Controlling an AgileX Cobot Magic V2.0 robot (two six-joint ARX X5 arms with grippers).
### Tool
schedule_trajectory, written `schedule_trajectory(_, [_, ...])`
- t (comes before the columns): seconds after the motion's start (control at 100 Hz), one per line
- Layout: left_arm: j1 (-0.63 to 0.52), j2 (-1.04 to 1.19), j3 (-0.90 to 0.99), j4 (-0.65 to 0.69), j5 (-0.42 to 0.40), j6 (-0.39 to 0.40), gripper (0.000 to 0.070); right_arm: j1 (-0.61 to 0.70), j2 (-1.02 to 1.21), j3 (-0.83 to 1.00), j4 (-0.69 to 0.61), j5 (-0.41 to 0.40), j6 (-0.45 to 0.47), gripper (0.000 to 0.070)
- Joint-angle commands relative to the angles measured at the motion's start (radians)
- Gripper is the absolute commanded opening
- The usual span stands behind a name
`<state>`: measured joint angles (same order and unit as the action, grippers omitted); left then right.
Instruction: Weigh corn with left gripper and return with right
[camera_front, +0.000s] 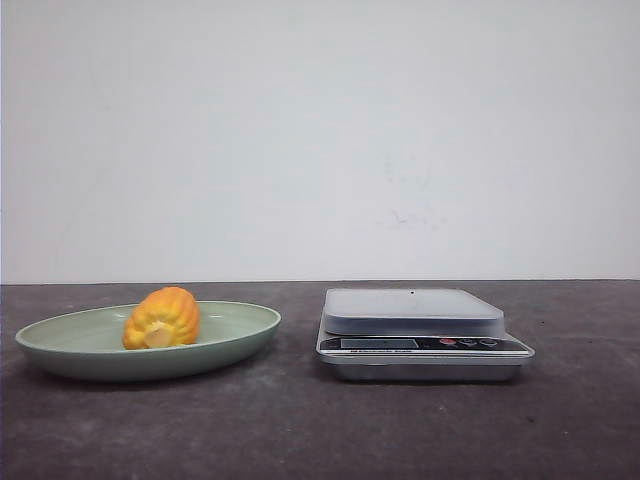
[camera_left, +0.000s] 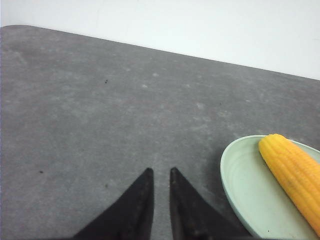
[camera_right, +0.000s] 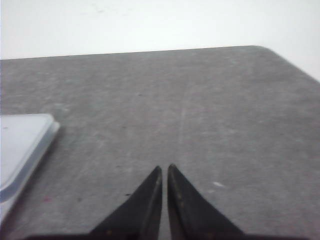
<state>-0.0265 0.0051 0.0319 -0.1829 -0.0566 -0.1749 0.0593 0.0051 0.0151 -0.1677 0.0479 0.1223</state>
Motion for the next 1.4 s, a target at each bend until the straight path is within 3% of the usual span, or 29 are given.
schedule_trajectory(0.0, [0.001,-0.002,-0.018,-0.004,-0.002,0.008,0.0018,0.004,-0.001,-0.005,-0.006,-0.008,0.023,0.0013])
schedule_trajectory(0.31, [0.001,-0.002,-0.018,-0.004,0.002,-0.044,0.0017,0.004,-0.001,-0.005,-0.002,-0.007,0.031,0.0011])
schedule_trajectory(0.47, [0.000,0.000,0.010,-0.009,0.003,-0.134,0.0013,0.004,0.002,0.065,-0.047,-0.032,0.149,0.0004])
schedule_trajectory(0.67, [0.000,0.096,0.217,-0.044,0.007,-0.304,0.0015,0.004,0.137,0.316,-0.097,-0.033,0.153,0.0004])
schedule_trajectory(0.79, [0.000,0.223,0.399,-0.058,0.031,-0.297,0.0014,0.004,0.255,0.492,-0.154,-0.079,0.146,0.0004])
schedule_trajectory(0.92, [0.000,0.336,0.578,-0.080,0.078,-0.196,0.0017,0.004,0.333,0.637,-0.226,-0.104,0.124,0.0009])
schedule_trajectory(0.98, [0.000,0.368,0.636,-0.096,0.093,-0.173,0.0075,0.004,0.354,0.682,-0.259,-0.104,0.119,0.0081])
schedule_trajectory(1.08, [0.000,0.396,0.700,-0.134,0.111,-0.174,0.0366,0.004,0.371,0.723,-0.291,-0.104,0.105,0.0350])
schedule_trajectory(1.12, [-0.002,0.402,0.715,-0.151,0.114,-0.173,0.0427,0.004,0.372,0.729,-0.294,-0.112,0.101,0.0416])
schedule_trajectory(1.2, [-0.009,0.411,0.736,-0.185,0.146,-0.174,0.0425,0.004,0.372,0.731,-0.298,-0.148,0.102,0.0431])
schedule_trajectory(1.27, [-0.022,0.426,0.756,-0.221,0.173,-0.174,0.0379,0.004,0.372,0.731,-0.309,-0.180,0.104,0.0430])
schedule_trajectory(1.39, [-0.061,0.481,0.774,-0.212,0.188,-0.174,0.0379,0.004,0.372,0.731,-0.328,-0.212,0.115,0.0430])
